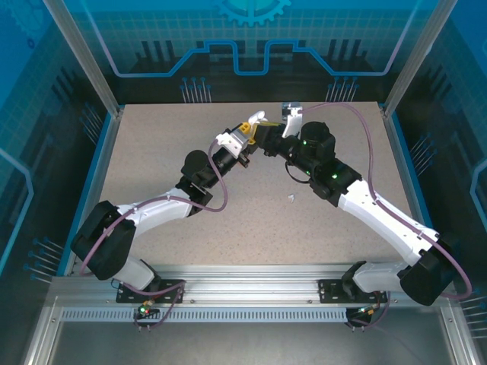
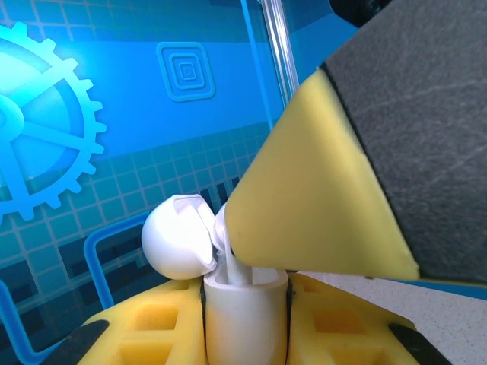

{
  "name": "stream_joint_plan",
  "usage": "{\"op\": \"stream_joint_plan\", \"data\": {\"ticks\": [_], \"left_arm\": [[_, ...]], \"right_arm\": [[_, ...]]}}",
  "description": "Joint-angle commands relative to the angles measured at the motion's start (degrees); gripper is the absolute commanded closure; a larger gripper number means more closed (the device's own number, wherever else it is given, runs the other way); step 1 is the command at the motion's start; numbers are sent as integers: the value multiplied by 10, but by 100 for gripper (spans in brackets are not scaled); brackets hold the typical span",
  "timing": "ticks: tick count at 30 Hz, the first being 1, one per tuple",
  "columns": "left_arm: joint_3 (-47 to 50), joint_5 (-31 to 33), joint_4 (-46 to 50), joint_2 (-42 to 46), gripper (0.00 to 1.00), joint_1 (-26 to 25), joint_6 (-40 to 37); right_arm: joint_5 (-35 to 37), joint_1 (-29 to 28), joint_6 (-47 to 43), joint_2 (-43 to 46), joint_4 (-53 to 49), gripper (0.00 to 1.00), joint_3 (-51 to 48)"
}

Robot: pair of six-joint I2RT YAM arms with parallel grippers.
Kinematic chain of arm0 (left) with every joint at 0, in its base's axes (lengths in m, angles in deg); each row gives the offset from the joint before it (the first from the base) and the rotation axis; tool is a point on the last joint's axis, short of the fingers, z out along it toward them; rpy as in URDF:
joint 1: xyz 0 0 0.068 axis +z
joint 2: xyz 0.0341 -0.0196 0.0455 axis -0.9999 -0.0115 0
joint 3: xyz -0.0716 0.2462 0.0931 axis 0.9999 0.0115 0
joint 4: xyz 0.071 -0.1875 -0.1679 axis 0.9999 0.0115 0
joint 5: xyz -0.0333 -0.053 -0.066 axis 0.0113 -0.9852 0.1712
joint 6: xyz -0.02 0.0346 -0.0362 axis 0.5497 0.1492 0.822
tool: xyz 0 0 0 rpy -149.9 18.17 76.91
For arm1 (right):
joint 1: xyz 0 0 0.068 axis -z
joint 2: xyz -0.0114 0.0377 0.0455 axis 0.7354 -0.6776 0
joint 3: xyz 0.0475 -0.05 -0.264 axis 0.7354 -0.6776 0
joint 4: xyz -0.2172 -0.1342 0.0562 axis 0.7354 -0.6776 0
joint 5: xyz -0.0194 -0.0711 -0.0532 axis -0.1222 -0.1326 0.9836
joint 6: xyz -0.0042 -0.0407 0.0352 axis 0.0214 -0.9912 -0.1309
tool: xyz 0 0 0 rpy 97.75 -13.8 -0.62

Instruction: Insert the wireless bluetooth earbuds into the charging case

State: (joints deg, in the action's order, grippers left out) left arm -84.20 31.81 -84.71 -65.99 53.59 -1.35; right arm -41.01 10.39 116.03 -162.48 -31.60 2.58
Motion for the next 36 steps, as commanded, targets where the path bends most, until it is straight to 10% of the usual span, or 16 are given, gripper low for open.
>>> {"op": "stream_joint_plan", "data": {"ticks": [1,23,30,36], "left_arm": [[-16,-1,-27,14,100,-4,-1],[27,9,-33,23,100,-4,49],[36,10,-31,31,100,-4,58],[43,-2,-36,35,100,-3,75]], "right_arm": [[-9,10,14,-4,-28,69,9],[-41,53,97,-22,-66,32,91],[-44,69,112,-1,-187,32,116],[-79,68,107,9,-276,51,128]]}}
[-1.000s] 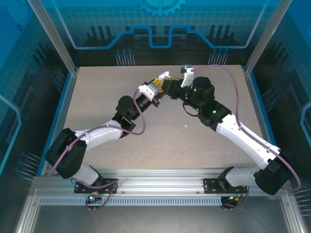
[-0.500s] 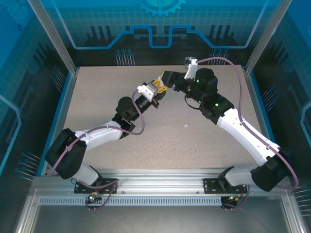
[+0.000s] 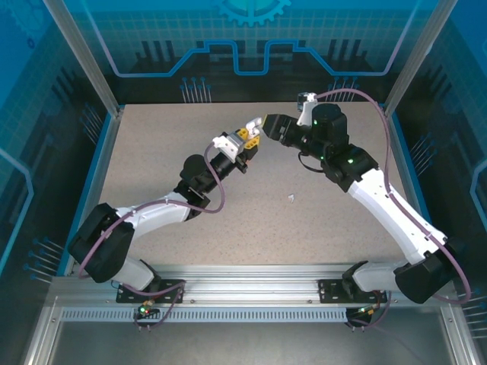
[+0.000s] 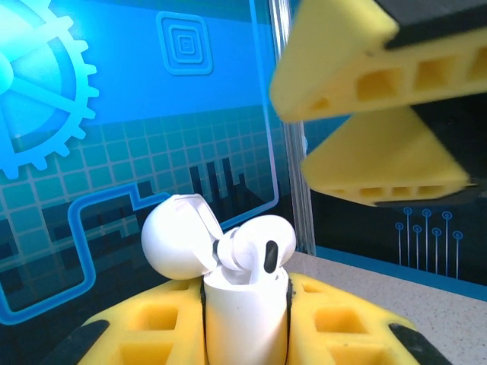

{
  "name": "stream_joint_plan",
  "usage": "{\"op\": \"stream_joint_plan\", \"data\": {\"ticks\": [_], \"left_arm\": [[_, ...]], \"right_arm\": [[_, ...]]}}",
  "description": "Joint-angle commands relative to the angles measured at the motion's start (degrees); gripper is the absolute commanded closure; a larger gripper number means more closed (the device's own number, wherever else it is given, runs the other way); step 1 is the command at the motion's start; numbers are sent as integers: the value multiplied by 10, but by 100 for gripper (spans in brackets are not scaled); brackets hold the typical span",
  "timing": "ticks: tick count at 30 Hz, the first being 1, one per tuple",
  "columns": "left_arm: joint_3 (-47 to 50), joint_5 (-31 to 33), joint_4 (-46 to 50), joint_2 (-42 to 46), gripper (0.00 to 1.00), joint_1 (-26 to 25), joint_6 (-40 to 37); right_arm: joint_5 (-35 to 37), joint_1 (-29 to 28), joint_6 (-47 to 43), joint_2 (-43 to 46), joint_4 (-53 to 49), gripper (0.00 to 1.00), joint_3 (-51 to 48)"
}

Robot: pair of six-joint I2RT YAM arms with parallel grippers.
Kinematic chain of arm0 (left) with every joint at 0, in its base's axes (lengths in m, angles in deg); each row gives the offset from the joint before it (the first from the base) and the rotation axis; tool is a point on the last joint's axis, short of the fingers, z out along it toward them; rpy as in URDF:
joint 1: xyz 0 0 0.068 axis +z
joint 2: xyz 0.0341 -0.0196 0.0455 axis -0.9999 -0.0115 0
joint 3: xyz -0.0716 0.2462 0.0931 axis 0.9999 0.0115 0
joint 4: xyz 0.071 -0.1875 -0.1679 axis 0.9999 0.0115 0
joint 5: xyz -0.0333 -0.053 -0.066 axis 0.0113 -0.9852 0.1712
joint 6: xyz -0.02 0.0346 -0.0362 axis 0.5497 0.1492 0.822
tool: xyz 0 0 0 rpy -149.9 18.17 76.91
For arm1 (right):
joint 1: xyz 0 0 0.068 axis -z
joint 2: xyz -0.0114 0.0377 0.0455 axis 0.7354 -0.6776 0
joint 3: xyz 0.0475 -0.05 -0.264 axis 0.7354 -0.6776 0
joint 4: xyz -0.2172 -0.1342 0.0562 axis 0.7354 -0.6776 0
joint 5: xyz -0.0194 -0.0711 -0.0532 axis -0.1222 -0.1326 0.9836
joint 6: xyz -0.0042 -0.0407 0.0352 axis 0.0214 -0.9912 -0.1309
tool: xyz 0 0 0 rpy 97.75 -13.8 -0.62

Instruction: Insert the wireless bluetooth earbuds into the charging case

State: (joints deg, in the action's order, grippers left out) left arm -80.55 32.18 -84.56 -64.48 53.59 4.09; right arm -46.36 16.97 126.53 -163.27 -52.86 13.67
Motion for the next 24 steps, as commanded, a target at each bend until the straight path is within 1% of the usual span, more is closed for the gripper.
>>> {"op": "stream_joint_plan", "data": {"ticks": [1,4,7,13,18,24], "left_arm": [[8,-9,-41,20,100,-2,28],[16,-24,-51,25,100,1,50],[25,-45,-57,32,100,7,78],[35,-106,-48,52,100,21,129],[43,-133,-41,63,100,28,153],[44,-146,-38,64,100,30,165]], "right_arm": [[-25,1,-1,21,-72,56,16],[-14,-2,-14,33,-90,68,14],[-2,-3,-23,43,-107,75,13],[0,-6,-37,52,-128,78,26],[-16,-15,-50,48,-130,79,41],[-37,-48,-64,25,-128,81,63]]}}
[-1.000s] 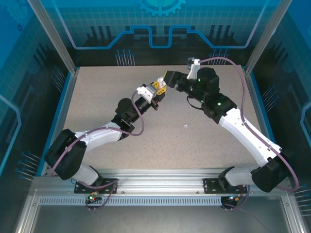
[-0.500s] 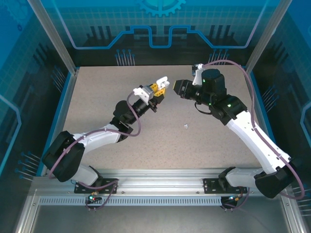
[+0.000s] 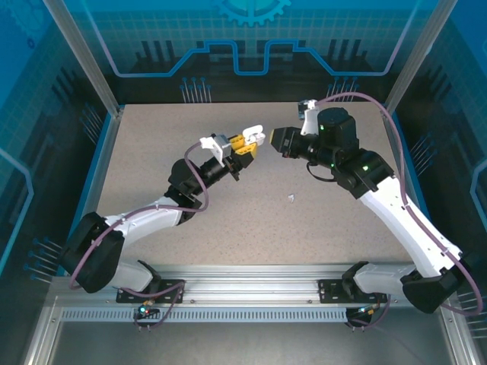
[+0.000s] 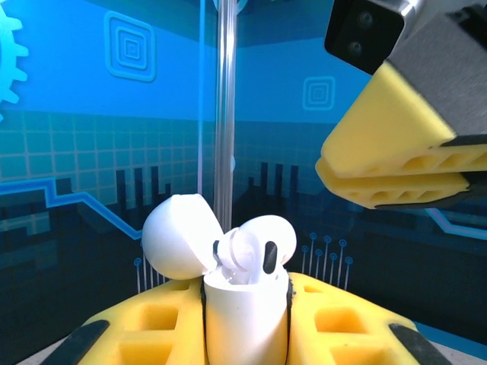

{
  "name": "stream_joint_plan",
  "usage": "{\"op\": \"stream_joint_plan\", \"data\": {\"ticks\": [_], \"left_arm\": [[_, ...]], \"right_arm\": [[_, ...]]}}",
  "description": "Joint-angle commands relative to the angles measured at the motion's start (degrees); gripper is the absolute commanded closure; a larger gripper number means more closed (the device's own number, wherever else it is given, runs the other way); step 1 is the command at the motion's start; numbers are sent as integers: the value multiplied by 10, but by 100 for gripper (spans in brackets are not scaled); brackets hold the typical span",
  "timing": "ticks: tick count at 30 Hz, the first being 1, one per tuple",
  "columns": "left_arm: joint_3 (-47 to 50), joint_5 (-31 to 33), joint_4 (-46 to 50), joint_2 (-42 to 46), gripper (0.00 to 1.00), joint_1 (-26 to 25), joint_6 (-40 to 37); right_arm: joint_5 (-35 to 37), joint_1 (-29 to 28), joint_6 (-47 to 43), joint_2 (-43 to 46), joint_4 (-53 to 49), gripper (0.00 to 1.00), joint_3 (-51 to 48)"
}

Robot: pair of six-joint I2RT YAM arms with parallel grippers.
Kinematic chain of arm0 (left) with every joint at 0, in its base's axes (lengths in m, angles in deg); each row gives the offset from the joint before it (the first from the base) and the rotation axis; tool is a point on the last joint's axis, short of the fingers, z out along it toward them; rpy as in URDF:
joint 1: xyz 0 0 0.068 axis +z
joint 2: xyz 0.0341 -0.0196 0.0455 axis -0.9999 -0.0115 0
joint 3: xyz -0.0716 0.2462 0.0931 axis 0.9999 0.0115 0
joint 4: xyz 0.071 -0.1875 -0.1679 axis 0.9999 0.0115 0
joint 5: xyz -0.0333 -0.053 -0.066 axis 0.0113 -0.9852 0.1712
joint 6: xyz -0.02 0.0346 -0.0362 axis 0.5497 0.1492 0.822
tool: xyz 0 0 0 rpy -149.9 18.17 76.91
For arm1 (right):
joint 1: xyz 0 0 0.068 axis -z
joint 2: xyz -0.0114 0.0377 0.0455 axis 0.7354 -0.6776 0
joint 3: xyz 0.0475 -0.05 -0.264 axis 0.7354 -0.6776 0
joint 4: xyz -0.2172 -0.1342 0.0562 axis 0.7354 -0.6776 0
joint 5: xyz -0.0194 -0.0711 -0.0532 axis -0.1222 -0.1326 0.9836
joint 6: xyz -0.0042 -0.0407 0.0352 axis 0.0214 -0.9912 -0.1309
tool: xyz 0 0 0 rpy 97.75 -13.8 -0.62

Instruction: Insert the wireless bluetooth earbuds into the charging case

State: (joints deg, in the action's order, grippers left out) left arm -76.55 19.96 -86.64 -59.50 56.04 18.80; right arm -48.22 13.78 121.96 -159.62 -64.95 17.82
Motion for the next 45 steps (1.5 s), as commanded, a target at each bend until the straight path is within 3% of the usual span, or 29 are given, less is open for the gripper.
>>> {"op": "stream_joint_plan", "data": {"ticks": [1,22,33,37,41,45], "left_arm": [[3,-24,-16,13,100,5,18],[7,-28,-13,14,100,5,17],[15,0,-18,18,100,6,7],[24,26,-16,26,100,7,-1],[44,81,-28,39,100,9,-13],[52,88,-30,53,100,15,-17]], "right_arm": [[-20,-21,-19,-18,-7,81,26],[-34,-55,-23,-73,-9,86,61],[12,-43,-28,-31,-44,87,37],[55,-7,-4,2,-55,86,0],[84,45,23,9,-100,74,-48],[107,73,38,-25,-123,48,-102]]}}
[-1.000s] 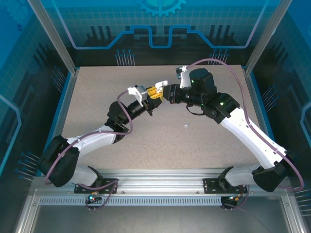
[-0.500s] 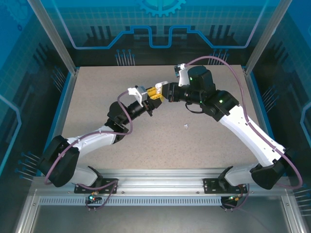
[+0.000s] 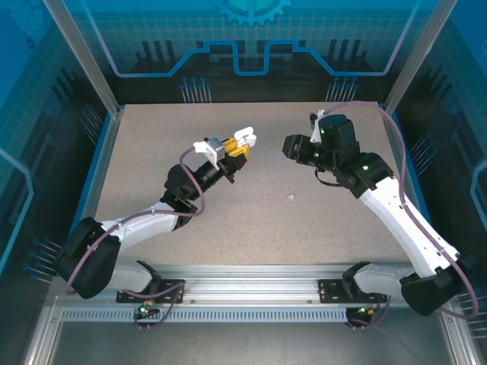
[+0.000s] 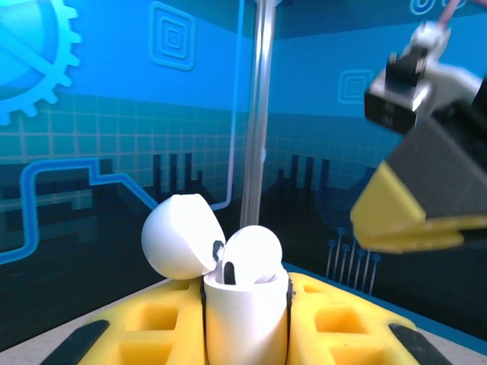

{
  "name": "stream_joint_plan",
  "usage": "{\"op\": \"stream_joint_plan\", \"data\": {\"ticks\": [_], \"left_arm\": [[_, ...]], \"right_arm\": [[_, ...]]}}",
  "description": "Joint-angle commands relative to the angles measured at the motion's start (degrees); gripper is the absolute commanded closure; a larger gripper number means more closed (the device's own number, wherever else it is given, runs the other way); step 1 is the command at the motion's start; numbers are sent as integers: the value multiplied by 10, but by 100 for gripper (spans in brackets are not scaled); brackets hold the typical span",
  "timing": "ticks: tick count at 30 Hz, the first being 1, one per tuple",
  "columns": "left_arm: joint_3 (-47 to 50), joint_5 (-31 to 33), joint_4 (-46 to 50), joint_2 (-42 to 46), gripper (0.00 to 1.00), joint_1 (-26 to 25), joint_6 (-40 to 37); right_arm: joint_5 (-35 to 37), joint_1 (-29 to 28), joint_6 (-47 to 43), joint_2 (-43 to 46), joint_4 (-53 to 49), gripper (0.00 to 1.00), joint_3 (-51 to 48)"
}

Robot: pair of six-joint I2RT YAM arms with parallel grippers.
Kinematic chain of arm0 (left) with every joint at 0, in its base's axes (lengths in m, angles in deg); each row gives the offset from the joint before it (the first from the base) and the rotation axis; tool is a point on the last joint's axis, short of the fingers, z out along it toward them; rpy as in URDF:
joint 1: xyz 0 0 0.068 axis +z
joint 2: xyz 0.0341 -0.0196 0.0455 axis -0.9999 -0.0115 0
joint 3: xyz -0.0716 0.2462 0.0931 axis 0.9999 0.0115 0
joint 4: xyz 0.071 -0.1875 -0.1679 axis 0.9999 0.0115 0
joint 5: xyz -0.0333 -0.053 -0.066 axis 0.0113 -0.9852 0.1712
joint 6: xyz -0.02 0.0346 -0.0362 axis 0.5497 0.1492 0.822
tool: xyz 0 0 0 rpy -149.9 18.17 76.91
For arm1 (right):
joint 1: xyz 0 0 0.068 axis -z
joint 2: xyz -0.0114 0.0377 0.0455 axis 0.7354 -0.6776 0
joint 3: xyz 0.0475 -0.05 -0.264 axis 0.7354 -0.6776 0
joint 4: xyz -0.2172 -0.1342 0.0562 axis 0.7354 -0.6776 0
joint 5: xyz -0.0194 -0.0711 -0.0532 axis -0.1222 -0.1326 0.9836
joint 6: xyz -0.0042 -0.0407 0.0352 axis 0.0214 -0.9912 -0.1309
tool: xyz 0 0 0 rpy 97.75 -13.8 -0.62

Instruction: Insert the wireless bluetooth earbuds into the charging case

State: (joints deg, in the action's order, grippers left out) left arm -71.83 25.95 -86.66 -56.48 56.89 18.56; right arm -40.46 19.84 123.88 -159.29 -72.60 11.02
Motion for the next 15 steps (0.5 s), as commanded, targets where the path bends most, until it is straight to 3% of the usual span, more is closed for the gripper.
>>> {"op": "stream_joint_plan", "data": {"ticks": [1,7,15], "left_arm": [[7,28,-29,26,100,7,-17],[17,33,-20,51,100,11,-23],[39,35,-11,85,100,19,-20]], "right_arm": [[38,15,21,-46,-52,45,-40],[72,14,-41,-208,-88,40,-9],[82,18,-135,-393,-143,46,60]]}}
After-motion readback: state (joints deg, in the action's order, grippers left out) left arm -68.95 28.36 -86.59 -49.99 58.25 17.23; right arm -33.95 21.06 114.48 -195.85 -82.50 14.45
